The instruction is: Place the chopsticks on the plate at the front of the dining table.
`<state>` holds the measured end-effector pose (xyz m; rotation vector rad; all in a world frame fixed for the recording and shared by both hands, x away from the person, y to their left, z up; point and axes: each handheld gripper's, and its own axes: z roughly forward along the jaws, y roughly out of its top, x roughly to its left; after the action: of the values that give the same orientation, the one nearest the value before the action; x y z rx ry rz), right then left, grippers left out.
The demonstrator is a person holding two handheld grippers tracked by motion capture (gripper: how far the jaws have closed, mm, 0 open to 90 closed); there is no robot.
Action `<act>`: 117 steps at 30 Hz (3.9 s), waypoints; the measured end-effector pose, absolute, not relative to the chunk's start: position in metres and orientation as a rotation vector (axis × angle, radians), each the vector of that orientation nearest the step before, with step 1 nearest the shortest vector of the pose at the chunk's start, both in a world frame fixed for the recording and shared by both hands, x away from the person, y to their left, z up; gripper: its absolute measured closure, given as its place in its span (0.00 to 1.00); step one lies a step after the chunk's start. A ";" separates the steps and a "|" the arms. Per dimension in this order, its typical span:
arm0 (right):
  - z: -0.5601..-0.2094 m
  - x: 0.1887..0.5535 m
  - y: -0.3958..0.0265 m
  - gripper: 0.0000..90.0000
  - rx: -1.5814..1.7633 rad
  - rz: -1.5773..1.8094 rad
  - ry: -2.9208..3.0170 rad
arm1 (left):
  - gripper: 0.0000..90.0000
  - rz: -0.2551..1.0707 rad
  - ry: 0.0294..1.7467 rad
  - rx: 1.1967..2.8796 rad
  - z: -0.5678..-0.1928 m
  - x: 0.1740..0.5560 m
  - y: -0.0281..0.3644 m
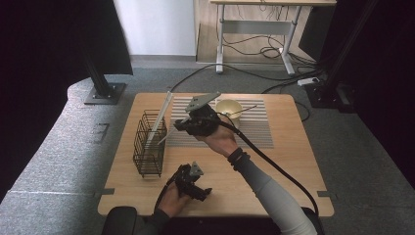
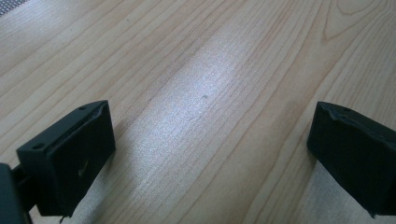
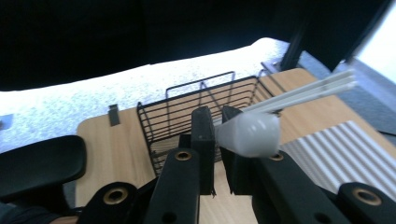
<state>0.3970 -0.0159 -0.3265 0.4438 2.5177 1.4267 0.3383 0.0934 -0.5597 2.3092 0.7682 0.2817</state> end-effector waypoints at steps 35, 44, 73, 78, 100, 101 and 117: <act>-0.323 0.385 -0.108 0.92 0.567 1.384 2.357 | 0.01 0.279 0.768 2.302 -0.560 0.338 0.094; -0.340 0.380 -0.118 0.92 0.563 1.379 2.361 | 0.04 0.272 0.742 2.272 -0.555 0.339 0.096; -0.386 0.352 -0.108 0.92 0.519 1.424 2.524 | 0.60 0.372 0.595 2.132 -0.519 0.338 0.109; -0.385 0.352 -0.108 0.92 0.525 1.448 2.542 | 0.89 0.385 0.592 2.126 -0.519 0.337 0.111; -0.391 0.375 -0.123 0.38 0.746 1.370 2.353 | 0.95 0.425 0.533 2.161 -0.517 0.326 0.103; -0.391 0.376 -0.126 0.38 0.764 1.376 2.345 | 0.95 0.425 0.533 2.156 -0.516 0.326 0.104; -0.430 0.409 -0.169 0.34 0.993 1.342 2.273 | 0.95 0.488 0.523 2.108 -0.514 0.322 0.107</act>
<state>0.4085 -0.1691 -0.4295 0.9931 2.2726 1.3425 0.3220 0.1071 -0.5137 2.1083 0.5232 0.4876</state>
